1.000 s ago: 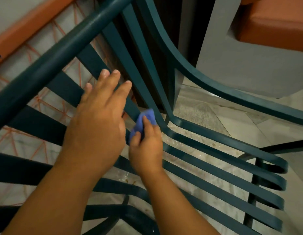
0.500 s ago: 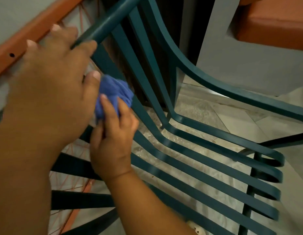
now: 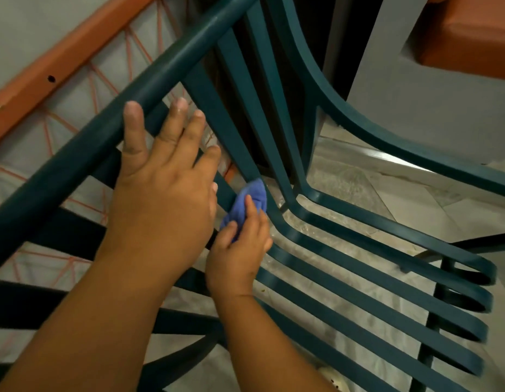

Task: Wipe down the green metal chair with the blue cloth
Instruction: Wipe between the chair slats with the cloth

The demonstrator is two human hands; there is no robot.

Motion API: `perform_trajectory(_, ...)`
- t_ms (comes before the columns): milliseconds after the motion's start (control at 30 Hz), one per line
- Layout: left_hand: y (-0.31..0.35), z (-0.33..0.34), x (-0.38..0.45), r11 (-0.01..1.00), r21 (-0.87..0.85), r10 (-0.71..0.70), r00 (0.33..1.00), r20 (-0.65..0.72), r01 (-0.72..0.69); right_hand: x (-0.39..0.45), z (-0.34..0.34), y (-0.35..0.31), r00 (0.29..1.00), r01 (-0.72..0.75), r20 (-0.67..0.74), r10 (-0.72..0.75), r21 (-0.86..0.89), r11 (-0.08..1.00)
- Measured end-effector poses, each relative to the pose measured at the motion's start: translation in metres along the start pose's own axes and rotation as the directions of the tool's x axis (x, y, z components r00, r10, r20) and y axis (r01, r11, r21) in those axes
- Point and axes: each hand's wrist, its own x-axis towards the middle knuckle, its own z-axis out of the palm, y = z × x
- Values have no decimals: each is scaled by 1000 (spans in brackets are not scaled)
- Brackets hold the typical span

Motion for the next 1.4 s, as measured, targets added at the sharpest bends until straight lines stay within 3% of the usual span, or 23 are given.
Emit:
perform_trajectory(67, 1, 4, -1, 1000, 4, 9, 1000, -5, -9, 4, 0, -4, 1000, -27, -12, 27, 18, 999)
perform_trajectory(200, 8, 6, -1, 998, 55, 5, 1000, 23, -6, -9, 0, -11, 932, 357, 48, -360, 65, 932)
perform_trajectory(267, 8, 8, -3, 999, 50, 4, 999, 34, -5, -8, 2, 9, 916, 399, 28, -399, 30, 917)
perform_trajectory(333, 8, 10, -3, 1000, 12, 21, 999, 35, -22, -5, 4, 35, 950, 312, -3, -312, -18, 950)
perform_trajectory(433, 7, 15, -4, 1000, 4, 15, 999, 36, -15, -1, -4, 82, 996, -81, 23, 83, -69, 994)
perform_trajectory(500, 8, 17, -4, 1000, 9, 7, 999, 43, -7, 12, -13, 106, 932, -342, 77, 353, -129, 931)
perform_trajectory(567, 10, 19, -5, 1000, 8, -3, 999, 47, 3, 25, -16, 112, 892, -425, 81, 446, -188, 885)
perform_trajectory(667, 12, 22, -6, 1000, 20, -20, 999, 33, 19, 19, -6, 99, 961, -259, 62, 268, -128, 957)
perform_trajectory(767, 15, 24, -7, 1000, -4, -28, 999, 31, 28, 11, -16, 112, 983, -65, 148, 107, -262, 963)
perform_trajectory(800, 16, 24, -6, 999, -15, -31, 999, 30, 32, 15, -25, 125, 968, -51, 209, 140, -380, 923)
perform_trajectory(867, 16, 25, -6, 998, -39, -43, 999, 25, 44, 27, -49, 146, 910, 36, 325, 257, -681, 731)
perform_trajectory(900, 15, 26, -5, 998, -50, -47, 999, 23, 48, 30, -62, 154, 890, 112, 363, 275, -760, 640)
perform_trajectory(967, 15, 28, -4, 996, -69, -54, 998, 18, 55, 33, -84, 164, 881, 175, 389, 269, -796, 579)
perform_trajectory(1133, 15, 33, -4, 994, -100, -49, 999, -16, 47, 19, -162, 186, 939, 123, 251, 236, -884, 451)
perform_trajectory(1200, 15, 35, -5, 994, -96, -52, 998, -22, 50, 11, -191, 190, 954, 21, 146, 262, -903, 429)
perform_trajectory(1300, 15, 34, -6, 997, -59, -53, 998, -21, 51, 10, -200, 181, 929, -218, -29, 369, -849, 481)
perform_trajectory(1400, 16, 32, -6, 999, -30, -45, 999, -21, 45, 14, -177, 165, 936, -223, 23, 351, -735, 641)
